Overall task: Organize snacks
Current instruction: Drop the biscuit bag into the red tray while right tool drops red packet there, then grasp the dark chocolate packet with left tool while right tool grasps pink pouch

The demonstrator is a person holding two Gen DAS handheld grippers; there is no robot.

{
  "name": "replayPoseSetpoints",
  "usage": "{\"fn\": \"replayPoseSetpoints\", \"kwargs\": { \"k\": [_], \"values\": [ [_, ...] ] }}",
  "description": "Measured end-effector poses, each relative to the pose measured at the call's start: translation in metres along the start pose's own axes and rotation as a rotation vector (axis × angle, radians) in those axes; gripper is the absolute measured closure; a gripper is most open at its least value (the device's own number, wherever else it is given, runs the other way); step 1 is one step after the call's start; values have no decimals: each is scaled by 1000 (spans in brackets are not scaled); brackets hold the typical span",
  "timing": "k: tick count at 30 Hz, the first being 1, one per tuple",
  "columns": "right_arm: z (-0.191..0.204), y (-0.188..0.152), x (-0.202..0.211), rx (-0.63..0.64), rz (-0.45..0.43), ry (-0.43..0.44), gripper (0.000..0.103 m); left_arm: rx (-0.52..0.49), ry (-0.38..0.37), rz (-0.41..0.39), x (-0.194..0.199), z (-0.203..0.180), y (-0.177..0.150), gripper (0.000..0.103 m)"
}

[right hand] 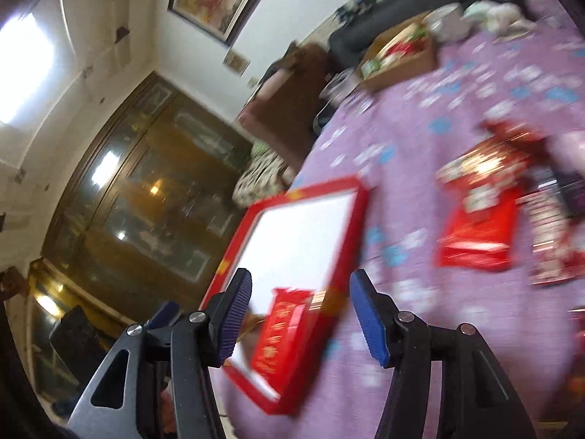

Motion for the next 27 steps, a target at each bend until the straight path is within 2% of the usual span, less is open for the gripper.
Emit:
{"fn": "replayPoseSetpoints", "kwargs": {
  "k": [7,8,11,13,16,18,21,25,27],
  "values": [
    [-56,26,133,-38,-222,-275,39,-131,-174,52,6,-77,-1,28],
    [-68,29,155,-45,-255,-364,38,-140,-197,59,7,-87,1,28],
    [-95,32,185,-65,-282,-535,36,-169,-267,81,10,-124,8,28],
    [-114,28,194,-105,-282,-580,36,-197,-291,91,9,-149,12,28],
    [-130,25,187,-150,-236,-591,36,-229,-319,108,5,-180,15,28],
    [-127,23,186,-124,-225,-603,36,-241,-343,130,2,-200,12,28],
    [-122,22,181,-81,-213,-661,36,-247,-381,174,-3,-218,4,28],
    [-138,21,172,-110,-171,-692,36,-256,-410,206,-7,-234,-4,28],
    [-140,21,170,-99,-169,-734,40,-252,-418,216,-10,-239,-6,28]
  ]
}}
Point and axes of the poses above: each gripper's, at about its wrist camera, not at the fingertips, and x roughly against the way its jaws point, z to its left, y to its top, the point moved 3 cm from there along -x, roughly the way its jaws point, and after that the axes turned 12 degrees about y, right-handed, at the moved point
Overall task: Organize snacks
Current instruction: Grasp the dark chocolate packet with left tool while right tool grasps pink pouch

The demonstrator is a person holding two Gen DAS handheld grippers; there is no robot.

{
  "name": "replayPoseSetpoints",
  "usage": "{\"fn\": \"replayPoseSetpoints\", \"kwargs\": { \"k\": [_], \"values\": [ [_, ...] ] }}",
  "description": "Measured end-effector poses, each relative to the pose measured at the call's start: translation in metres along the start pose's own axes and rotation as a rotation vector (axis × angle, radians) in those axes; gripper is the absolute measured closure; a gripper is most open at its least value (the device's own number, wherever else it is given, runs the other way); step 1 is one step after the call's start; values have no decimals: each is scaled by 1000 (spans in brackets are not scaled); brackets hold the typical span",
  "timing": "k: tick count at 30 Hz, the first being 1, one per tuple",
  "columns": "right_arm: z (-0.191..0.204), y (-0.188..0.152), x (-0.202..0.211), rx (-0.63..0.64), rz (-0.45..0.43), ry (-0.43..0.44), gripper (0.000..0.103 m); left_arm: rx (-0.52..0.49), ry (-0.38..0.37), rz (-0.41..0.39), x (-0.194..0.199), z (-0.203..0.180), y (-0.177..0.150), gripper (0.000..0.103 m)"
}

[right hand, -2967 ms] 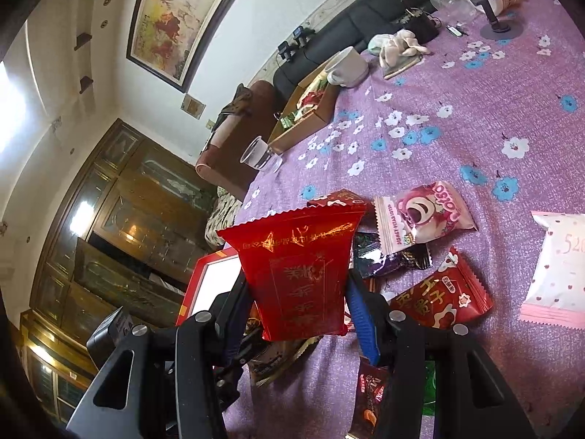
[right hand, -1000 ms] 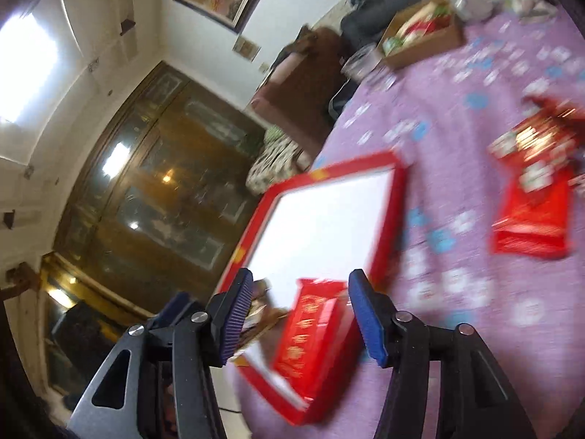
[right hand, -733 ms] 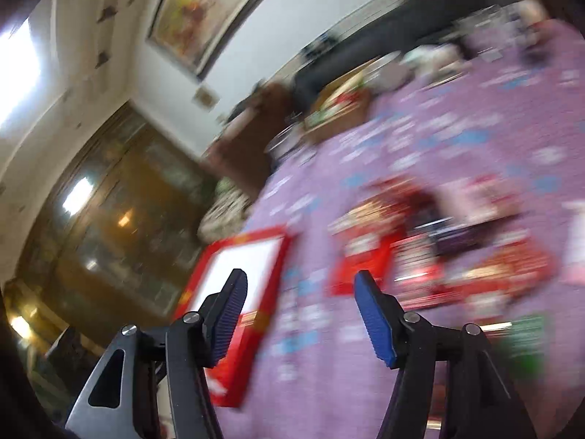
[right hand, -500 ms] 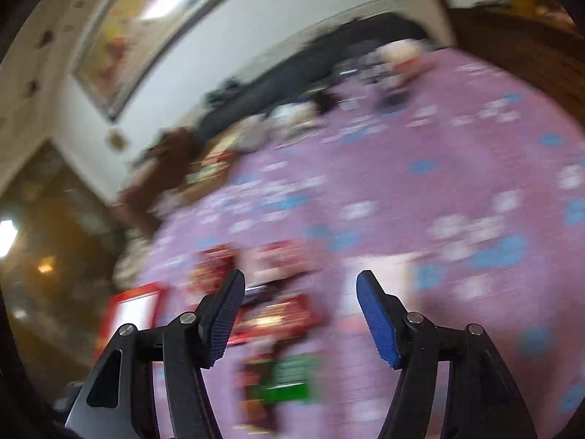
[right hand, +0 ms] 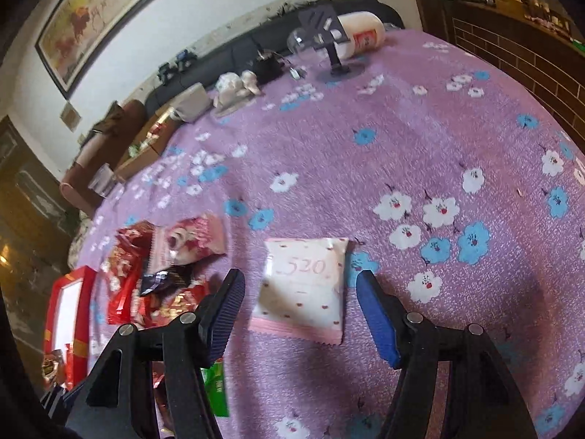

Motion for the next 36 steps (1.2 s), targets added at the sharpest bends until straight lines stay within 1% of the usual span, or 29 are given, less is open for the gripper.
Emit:
{"fn": "replayPoseSetpoints", "kwargs": {
  "k": [3,4,5,6,10,14,17,18,19,20,22,29,32,34,36],
  "values": [
    [8,-3,-5,72,0,-77,40,15,-15,18,-9,-3,1,28],
    [10,-3,-6,88,0,-96,44,18,-19,26,-12,-4,1,28],
    [12,-5,-8,119,-1,-140,47,21,-23,32,-15,-5,2,28],
    [13,-5,-9,138,-3,-168,54,24,-26,38,-18,-7,2,28],
    [15,-6,-9,168,-2,-206,59,35,-18,60,-29,-10,5,28],
    [13,-5,-7,149,-5,-192,59,37,24,90,-41,-11,4,28],
    [12,-4,-7,147,-4,-191,59,26,53,82,-42,-11,3,29],
    [12,-4,-6,147,-3,-191,59,25,61,81,-42,-10,3,35],
    [12,-4,-6,148,-3,-192,59,21,72,79,-42,-9,4,45],
    [12,-3,-7,148,-3,-192,59,18,74,76,-42,-8,4,49],
    [12,-3,-6,146,-4,-190,59,15,72,72,-42,-5,4,67],
    [16,-6,-5,159,-6,-180,62,14,45,64,-36,3,1,73],
    [13,-5,-4,139,-10,-154,63,19,60,45,-31,9,0,74],
    [12,-4,-3,116,-10,-110,63,25,75,27,-26,15,0,74],
    [12,-3,-2,108,-11,-94,63,34,94,7,-21,22,0,74]
  ]
}}
Point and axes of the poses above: each gripper's, at about its wrist camera, not at the fingertips, and x roughly against the way its jaws point, z to its left, y to its top, the point moved 3 cm from there along -x, roughly the way its jaws point, and after that the axes turned 12 degrees about y, right-handed, at the moved point
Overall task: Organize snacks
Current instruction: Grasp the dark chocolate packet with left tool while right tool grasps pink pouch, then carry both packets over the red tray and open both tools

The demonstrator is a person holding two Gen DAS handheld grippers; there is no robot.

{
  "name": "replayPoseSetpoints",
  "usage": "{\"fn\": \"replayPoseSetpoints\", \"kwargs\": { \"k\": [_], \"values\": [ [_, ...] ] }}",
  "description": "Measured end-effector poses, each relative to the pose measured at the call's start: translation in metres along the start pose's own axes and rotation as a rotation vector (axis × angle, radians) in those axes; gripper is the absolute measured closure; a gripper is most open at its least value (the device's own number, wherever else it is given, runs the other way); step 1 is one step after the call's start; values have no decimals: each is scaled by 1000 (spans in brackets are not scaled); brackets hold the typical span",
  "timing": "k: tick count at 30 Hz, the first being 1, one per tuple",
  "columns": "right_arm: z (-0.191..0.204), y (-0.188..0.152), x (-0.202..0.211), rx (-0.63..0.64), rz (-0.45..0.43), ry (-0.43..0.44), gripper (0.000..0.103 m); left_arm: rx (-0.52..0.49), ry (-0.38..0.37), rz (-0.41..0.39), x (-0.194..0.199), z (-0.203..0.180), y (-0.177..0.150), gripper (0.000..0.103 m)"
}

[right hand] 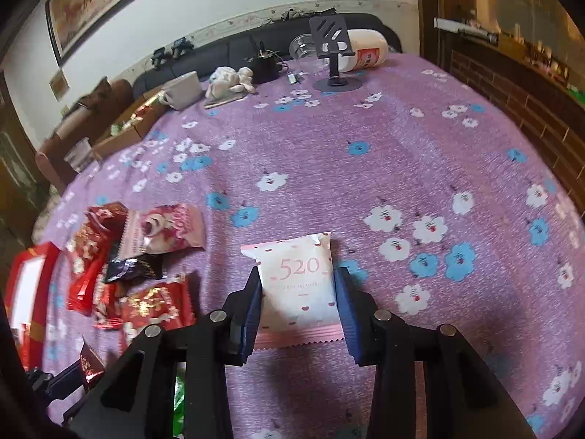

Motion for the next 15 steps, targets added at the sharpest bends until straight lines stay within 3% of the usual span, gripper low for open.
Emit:
{"fn": "replayPoseSetpoints", "kwargs": {
  "k": [15],
  "values": [
    [4,6,12,-15,-76,75,64,99,242,-173,45,74,9,73]
  ]
}}
Point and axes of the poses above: each gripper's, at about its wrist camera, not at the fingertips, and x roughly against the way its jaws point, z to its left, y to its top, the point moved 3 cm from there along -x, roughly the way its jaws point, and after that the axes turned 12 degrees about y, right-handed, at the moved point
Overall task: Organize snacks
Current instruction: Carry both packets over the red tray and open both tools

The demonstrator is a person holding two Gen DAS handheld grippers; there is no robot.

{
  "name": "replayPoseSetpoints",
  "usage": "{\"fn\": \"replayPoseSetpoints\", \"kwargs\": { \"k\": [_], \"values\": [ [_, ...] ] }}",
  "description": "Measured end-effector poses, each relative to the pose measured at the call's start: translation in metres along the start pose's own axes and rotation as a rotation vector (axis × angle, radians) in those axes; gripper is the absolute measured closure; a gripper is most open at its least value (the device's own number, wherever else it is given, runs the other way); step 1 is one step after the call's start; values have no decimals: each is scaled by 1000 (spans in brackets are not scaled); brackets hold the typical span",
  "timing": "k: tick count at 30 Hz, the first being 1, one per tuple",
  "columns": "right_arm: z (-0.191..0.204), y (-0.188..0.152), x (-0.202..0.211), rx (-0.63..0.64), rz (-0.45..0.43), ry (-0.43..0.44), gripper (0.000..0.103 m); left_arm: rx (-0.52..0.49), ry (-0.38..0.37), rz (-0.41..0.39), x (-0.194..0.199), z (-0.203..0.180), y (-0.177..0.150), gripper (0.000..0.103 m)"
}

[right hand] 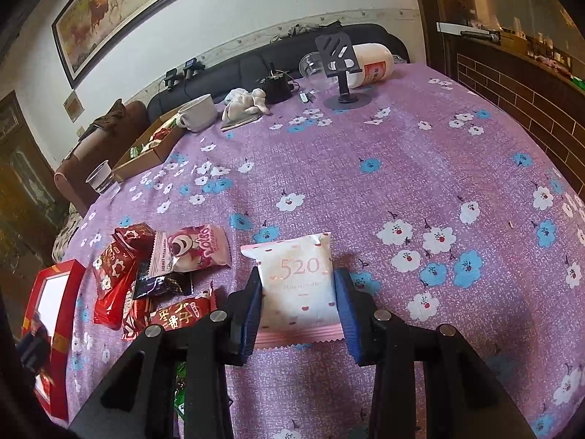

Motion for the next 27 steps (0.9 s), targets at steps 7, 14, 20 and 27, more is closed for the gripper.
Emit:
{"fn": "replayPoseSetpoints", "kwargs": {
  "k": [7,14,20,27],
  "values": [
    [6,0,6,30,-43,9,64,43,56,-21,3,26,-1,73],
    [13,2,14,67,-102,17,64,83,133,-40,4,57,-3,73],
    [15,2,14,87,-117,0,64,114,193,-63,7,81,-5,73],
    [14,1,12,94,-120,-25,64,150,228,-73,11,105,-9,73]
  ]
}}
Point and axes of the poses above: each gripper's, at about its wrist camera, not at the fingertips, and x roughly against the way its jaws point, z to its left, y to its top, the point moved 3 cm from there along -x, roughly the way its jaws point, and after that the axes turned 12 degrees about y, right-handed, at the moved point
